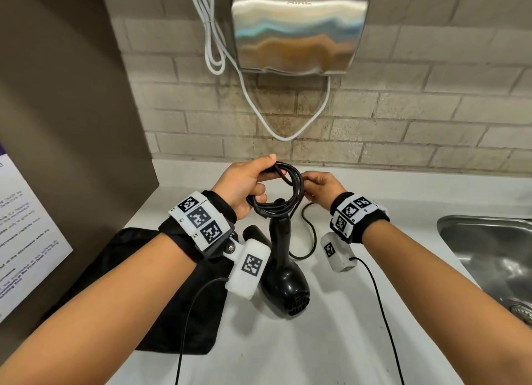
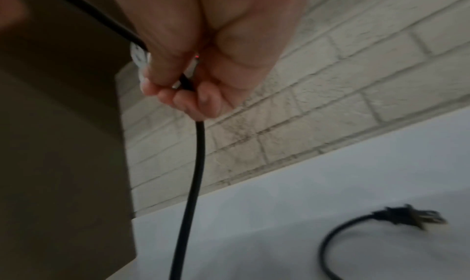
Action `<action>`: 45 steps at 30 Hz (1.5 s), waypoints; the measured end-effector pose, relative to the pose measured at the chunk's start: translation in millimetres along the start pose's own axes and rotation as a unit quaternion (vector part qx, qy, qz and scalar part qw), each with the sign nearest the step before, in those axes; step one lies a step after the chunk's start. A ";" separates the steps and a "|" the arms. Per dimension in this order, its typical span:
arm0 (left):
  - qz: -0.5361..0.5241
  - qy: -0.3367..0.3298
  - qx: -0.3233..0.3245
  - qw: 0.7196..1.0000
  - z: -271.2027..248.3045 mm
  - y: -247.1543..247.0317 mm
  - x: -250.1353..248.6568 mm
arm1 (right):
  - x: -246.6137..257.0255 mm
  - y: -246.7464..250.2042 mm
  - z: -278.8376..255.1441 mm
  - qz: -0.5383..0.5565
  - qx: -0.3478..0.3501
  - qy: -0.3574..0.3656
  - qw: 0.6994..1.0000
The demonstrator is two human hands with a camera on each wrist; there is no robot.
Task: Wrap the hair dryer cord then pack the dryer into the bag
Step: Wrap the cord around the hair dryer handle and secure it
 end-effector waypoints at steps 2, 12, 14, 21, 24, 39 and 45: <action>0.002 -0.014 -0.009 1.000 -0.6 1.5 -0.5 | -5.4 8.0 3.6 -0.019 -0.030 -0.012 0.999; -0.008 -0.081 -0.038 0.996 3.3 7.8 -5.6 | 54.3 -11.0 -21.7 -0.078 0.166 0.062 0.981; 0.005 -0.076 -0.046 0.996 2.6 6.7 -5.7 | 56.4 -7.6 -16.1 -0.100 0.136 0.080 0.982; 0.068 -0.059 -0.040 0.995 -1.4 7.7 -6.6 | 77.2 13.2 2.2 -0.349 0.056 0.095 0.931; 0.089 -0.059 -0.036 0.994 -3.0 8.2 -7.0 | 103.9 13.8 0.1 -0.542 0.054 0.183 0.818; 0.136 -0.055 -0.002 0.989 -7.9 7.1 -11.1 | 139.5 -3.8 -6.9 -0.675 0.076 0.286 0.676; 0.206 -0.057 0.011 0.977 -6.2 1.1 -11.1 | 146.2 -7.4 -12.9 -0.695 0.087 0.286 0.654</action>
Point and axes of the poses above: each hand's wrist, its own z-axis towards the middle knuckle, its own y-axis out of the back of the hand, x = y × z, the point moved 3 cm from there along z, towards the middle knuckle, and after that the axes turned 12 degrees about y, right-handed, at the moved point
